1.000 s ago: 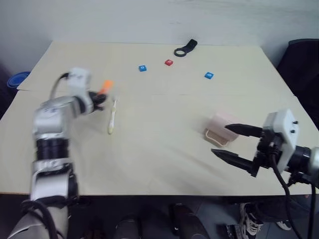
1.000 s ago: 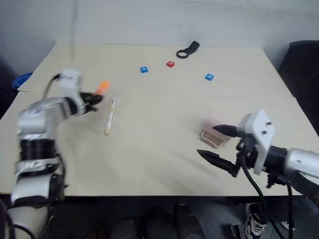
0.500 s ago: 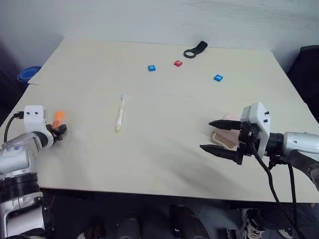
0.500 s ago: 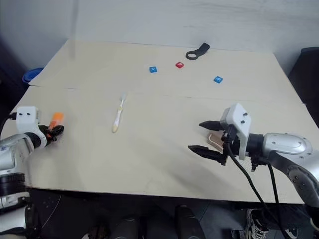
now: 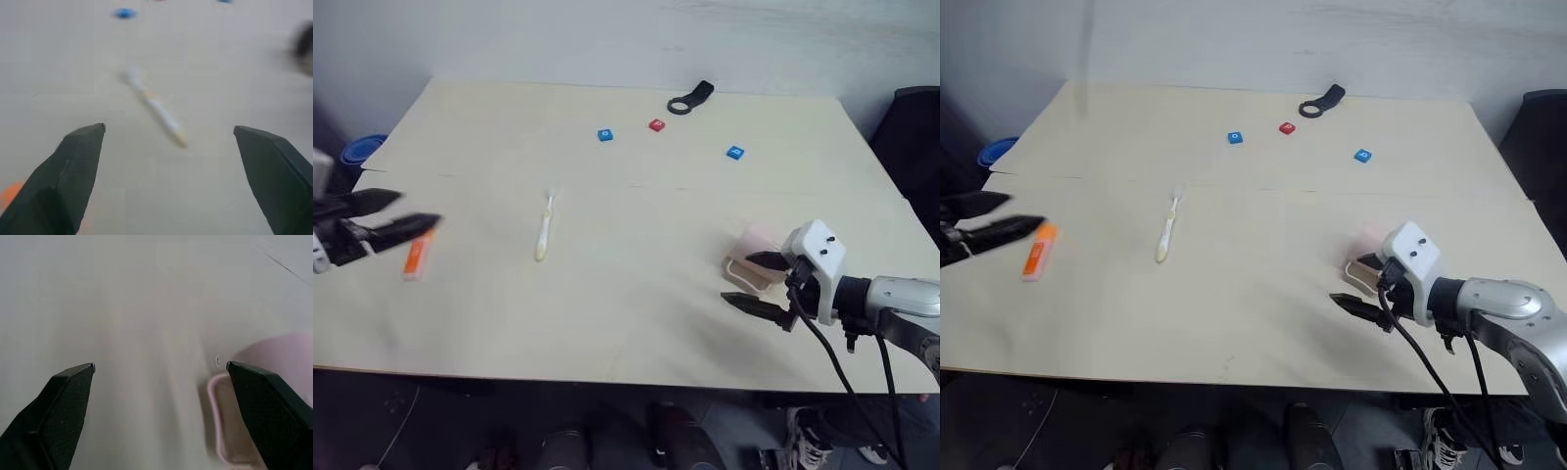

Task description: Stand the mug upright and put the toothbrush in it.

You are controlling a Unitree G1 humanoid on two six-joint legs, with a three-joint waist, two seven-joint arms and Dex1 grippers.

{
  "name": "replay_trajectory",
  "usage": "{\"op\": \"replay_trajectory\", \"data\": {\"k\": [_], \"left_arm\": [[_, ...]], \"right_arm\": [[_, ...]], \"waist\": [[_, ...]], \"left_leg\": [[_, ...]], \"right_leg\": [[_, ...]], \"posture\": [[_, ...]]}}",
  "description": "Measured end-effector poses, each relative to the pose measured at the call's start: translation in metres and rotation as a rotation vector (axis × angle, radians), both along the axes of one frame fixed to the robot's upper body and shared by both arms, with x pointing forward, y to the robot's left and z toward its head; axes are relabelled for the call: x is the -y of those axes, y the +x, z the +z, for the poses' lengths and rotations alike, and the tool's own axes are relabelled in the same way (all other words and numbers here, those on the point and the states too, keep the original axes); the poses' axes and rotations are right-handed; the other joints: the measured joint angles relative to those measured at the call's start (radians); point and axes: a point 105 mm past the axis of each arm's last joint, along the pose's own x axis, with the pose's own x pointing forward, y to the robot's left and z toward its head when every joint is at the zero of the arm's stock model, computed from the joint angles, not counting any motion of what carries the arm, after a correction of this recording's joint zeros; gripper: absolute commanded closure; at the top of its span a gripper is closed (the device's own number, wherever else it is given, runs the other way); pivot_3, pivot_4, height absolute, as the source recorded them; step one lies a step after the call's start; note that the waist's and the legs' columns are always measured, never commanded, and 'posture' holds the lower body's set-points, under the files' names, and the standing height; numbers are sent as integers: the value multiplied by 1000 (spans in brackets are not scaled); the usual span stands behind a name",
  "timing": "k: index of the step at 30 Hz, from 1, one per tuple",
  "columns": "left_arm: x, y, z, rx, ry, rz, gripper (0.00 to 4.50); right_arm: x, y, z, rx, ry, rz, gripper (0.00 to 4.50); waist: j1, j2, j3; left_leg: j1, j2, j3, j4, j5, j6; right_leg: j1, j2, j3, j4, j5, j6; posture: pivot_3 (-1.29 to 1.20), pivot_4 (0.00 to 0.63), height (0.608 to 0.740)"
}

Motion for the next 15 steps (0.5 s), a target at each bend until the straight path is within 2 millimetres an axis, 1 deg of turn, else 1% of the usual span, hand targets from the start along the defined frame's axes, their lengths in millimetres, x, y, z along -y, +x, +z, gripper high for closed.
{"op": "replay_trajectory", "data": {"k": [1,2,4,8,9,11,13,15], "left_arm": [[27,-7,-13,-42,36,-157,39],[45,-13,-24,-77,70,-273,39],[63,-19,-37,-103,115,-405,39],[82,-14,-45,-48,243,-541,39],[87,-9,-45,-27,256,-562,39],[96,-1,-47,-8,256,-585,39],[100,3,-50,-3,256,-598,39],[104,6,-48,15,259,-613,39]], "right_arm": [[0,4,-2,2,1,-50,0],[-2,7,-4,-5,-2,-79,0],[-2,8,-9,-30,-13,-121,0],[0,10,-25,-89,-62,-176,0],[1,10,-29,-100,-82,-182,0],[1,11,-37,-116,-108,-188,0],[4,15,-41,-125,-108,-208,0],[4,20,-44,-129,-114,-210,0]], "waist": [[-2,0,0],[-3,0,0],[-8,1,1],[-13,2,1],[-12,2,1],[-11,2,1],[-14,2,1],[-18,2,1]], "left_leg": [[0,0,0,0,0,0],[0,0,0,0,0,1],[-1,2,1,0,-1,0],[-1,-1,0,-1,-1,1],[-1,-2,0,-1,-1,1],[-1,-2,2,0,-2,2],[-2,-2,3,0,-2,4],[-2,-1,4,0,-3,5]], "right_leg": [[0,0,1,0,0,0],[-1,1,1,0,0,0],[-2,5,2,0,0,0],[-2,10,1,-1,0,0],[-2,15,2,-1,0,0],[-2,17,5,-2,1,2],[-2,18,9,-3,2,3],[-2,18,10,-3,2,4]], "posture": [[0,150,740],[0,150,740],[0,150,740],[0,150,740],[0,150,740],[0,150,740],[0,150,740],[0,150,740]]}}
